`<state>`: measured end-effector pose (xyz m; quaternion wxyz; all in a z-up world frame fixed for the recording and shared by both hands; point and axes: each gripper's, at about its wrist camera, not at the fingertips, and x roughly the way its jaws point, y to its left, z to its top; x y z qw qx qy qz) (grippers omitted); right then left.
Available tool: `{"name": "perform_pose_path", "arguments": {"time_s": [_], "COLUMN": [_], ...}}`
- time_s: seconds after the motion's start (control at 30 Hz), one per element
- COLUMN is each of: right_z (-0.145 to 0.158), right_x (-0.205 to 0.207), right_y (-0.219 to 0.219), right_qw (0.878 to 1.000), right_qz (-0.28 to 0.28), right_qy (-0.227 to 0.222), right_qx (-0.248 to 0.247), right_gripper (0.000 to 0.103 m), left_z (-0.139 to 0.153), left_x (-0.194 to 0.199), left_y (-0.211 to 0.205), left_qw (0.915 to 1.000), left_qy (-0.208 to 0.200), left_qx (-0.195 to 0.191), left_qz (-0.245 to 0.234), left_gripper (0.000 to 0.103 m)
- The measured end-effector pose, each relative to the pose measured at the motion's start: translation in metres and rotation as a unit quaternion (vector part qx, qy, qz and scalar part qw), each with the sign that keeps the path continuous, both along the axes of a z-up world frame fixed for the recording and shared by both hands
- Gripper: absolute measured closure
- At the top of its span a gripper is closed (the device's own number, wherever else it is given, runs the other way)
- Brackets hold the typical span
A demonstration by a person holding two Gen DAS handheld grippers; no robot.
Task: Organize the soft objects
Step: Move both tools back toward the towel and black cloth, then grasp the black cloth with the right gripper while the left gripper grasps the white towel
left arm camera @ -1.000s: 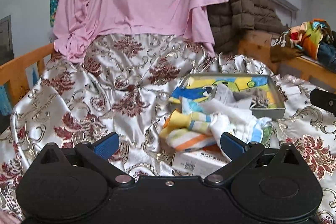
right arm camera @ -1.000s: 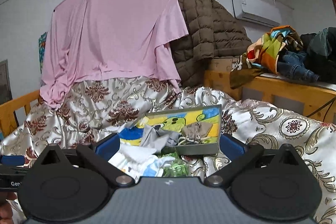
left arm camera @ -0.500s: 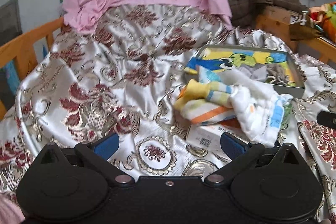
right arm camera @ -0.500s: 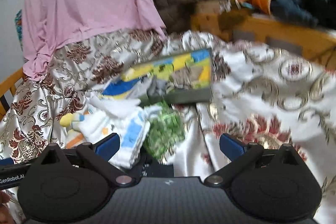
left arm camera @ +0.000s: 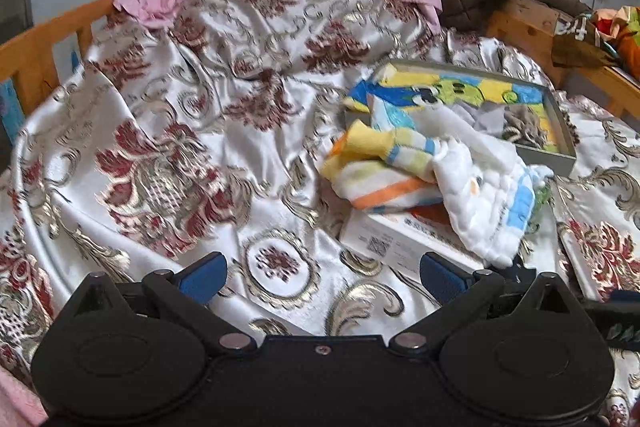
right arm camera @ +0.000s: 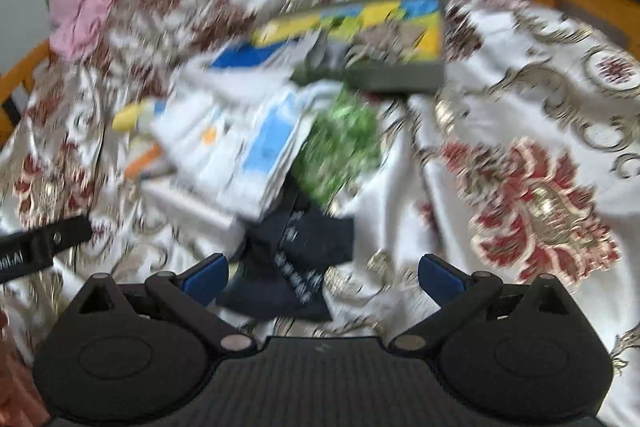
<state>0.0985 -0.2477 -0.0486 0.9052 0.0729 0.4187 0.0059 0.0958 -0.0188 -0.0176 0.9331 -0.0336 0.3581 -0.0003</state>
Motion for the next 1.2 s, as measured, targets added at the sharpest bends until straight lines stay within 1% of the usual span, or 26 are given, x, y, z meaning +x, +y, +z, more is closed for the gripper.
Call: {"name": "perform_pose_path", "arguments": {"time_s": [0.13,0.2,0.27,0.37,0.43,0.5,0.63,0.77,0.9,1.0,1.07,1.13,1.2], "right_z": [-0.005,-0.008,-0.011,-0.011,-0.011,-0.011,-0.007,-0.006,-0.004,-0.002,-0.001,-0.001,-0.004], "right_x": [0.005,0.008,0.010,0.013,0.014,0.016,0.024,0.032,0.039,0.044,0.048,0.051,0.053], "right_y": [0.000,0.001,0.002,0.006,0.008,0.011,0.015,0.018,0.021,0.024,0.025,0.026,0.025], "right_qw": [1.000,0.999,0.999,0.999,0.999,0.999,0.996,0.992,0.987,0.980,0.973,0.963,0.950], "right_qz": [0.005,0.008,0.009,0.016,0.026,0.035,0.061,0.090,0.130,0.162,0.195,0.236,0.282], "right_qy": [0.020,0.033,0.044,0.040,0.038,0.036,0.023,0.009,0.000,-0.013,-0.019,-0.019,-0.017], "right_qx": [0.005,0.005,0.000,-0.010,-0.011,-0.020,-0.053,-0.088,-0.098,-0.112,-0.123,-0.130,-0.133], "right_gripper": [0.000,0.000,0.000,0.000,0.000,0.000,0.000,0.000,0.000,0.000,0.000,0.000,0.000], "left_z": [-0.003,-0.004,-0.005,-0.008,-0.010,-0.011,-0.011,-0.009,-0.009,-0.010,-0.010,-0.011,-0.012], "left_x": [0.006,0.009,0.013,0.018,0.021,0.025,0.037,0.049,0.054,0.055,0.055,0.056,0.058], "left_y": [0.000,0.002,0.004,0.007,0.007,0.007,0.001,-0.007,-0.014,-0.017,-0.018,-0.018,-0.016], "left_qw": [0.9999,0.9998,0.9993,0.9973,0.9959,0.9953,0.9964,0.9976,0.9966,0.9955,0.9955,0.9945,0.9922], "left_qy": [0.015,0.022,0.033,0.050,0.058,0.060,0.052,0.037,0.027,0.023,0.013,0.007,0.003], "left_qx": [0.001,-0.005,-0.021,-0.053,-0.069,-0.076,-0.067,-0.052,-0.059,-0.069,-0.070,-0.079,-0.100], "left_qz": [-0.002,-0.003,-0.001,0.003,0.006,0.008,-0.003,-0.026,-0.050,-0.061,-0.062,-0.067,-0.075], "left_gripper": [0.001,0.001,0.001,0.001,0.001,0.001,0.001,0.001,0.001,0.001,0.001,0.001,0.001]}}
